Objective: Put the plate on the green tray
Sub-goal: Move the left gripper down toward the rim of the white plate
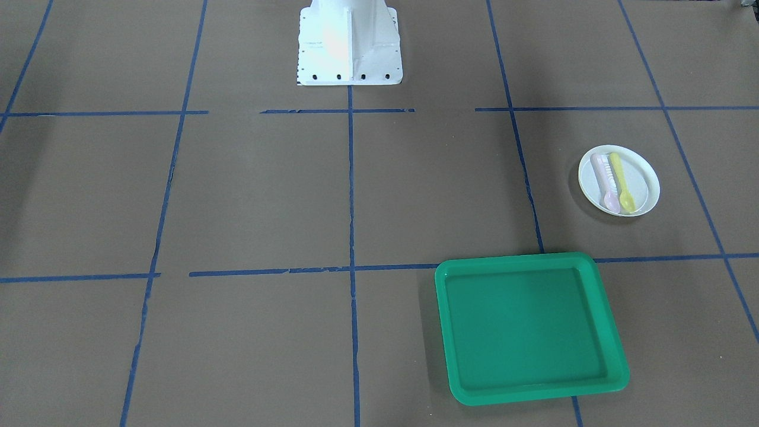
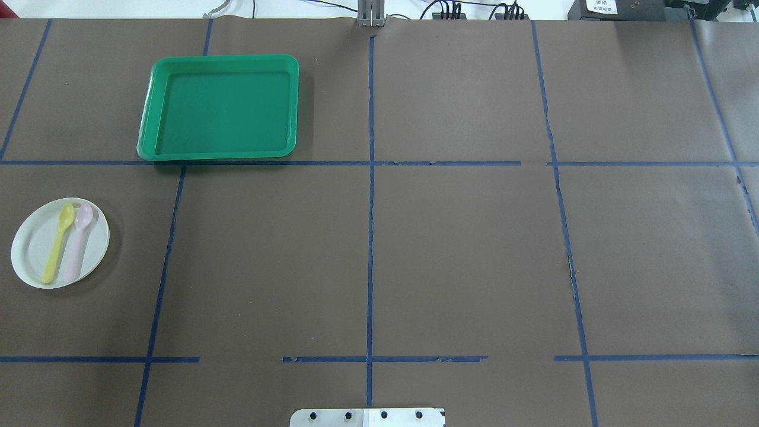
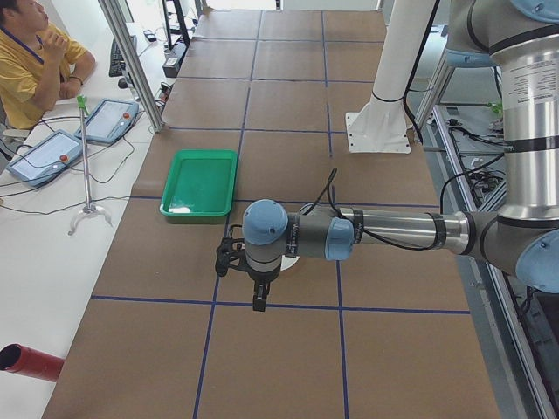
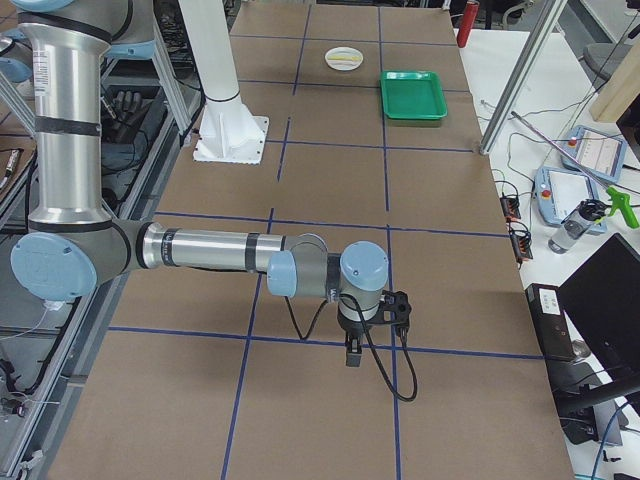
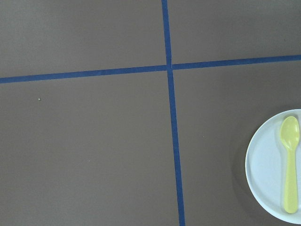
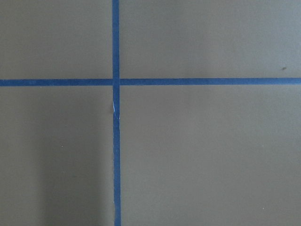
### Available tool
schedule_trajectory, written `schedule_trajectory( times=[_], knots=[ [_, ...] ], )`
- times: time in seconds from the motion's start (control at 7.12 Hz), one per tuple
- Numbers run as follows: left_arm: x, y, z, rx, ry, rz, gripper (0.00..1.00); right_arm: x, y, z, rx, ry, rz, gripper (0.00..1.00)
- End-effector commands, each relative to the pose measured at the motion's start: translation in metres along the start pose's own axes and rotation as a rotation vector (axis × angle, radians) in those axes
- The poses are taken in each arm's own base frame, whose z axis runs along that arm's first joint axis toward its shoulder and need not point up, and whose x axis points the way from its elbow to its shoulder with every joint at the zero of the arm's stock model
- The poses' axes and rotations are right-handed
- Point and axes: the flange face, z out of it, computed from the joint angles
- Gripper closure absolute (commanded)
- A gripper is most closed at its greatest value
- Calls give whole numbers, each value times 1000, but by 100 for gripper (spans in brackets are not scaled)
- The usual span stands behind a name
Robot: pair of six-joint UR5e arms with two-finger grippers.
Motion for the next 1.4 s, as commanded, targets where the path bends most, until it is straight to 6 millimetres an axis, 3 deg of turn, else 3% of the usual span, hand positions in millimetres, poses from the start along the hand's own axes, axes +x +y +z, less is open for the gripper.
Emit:
schedule_trajectory(
  times=[0.0, 0.56, 0.7, 0.98, 1.12, 1.26],
  knots=[
    [1, -3, 1, -1, 0, 0, 0, 0, 0, 0, 0, -1, 0, 0],
    [3, -17, 1, 97, 0, 94, 0, 0, 0, 0, 0, -1, 0, 0],
    [1, -17, 20, 73, 2, 29, 0, 0, 0, 0, 0, 0, 0, 0],
    [28, -21, 89, 85, 45, 26, 0, 0, 0, 0, 0, 0, 0, 0],
    [44, -13, 129, 91, 87, 4, 0, 0, 0, 0, 0, 0, 0, 0],
    [64, -9, 148, 91, 119, -28, 0, 0, 0, 0, 0, -1, 0, 0]
  ],
)
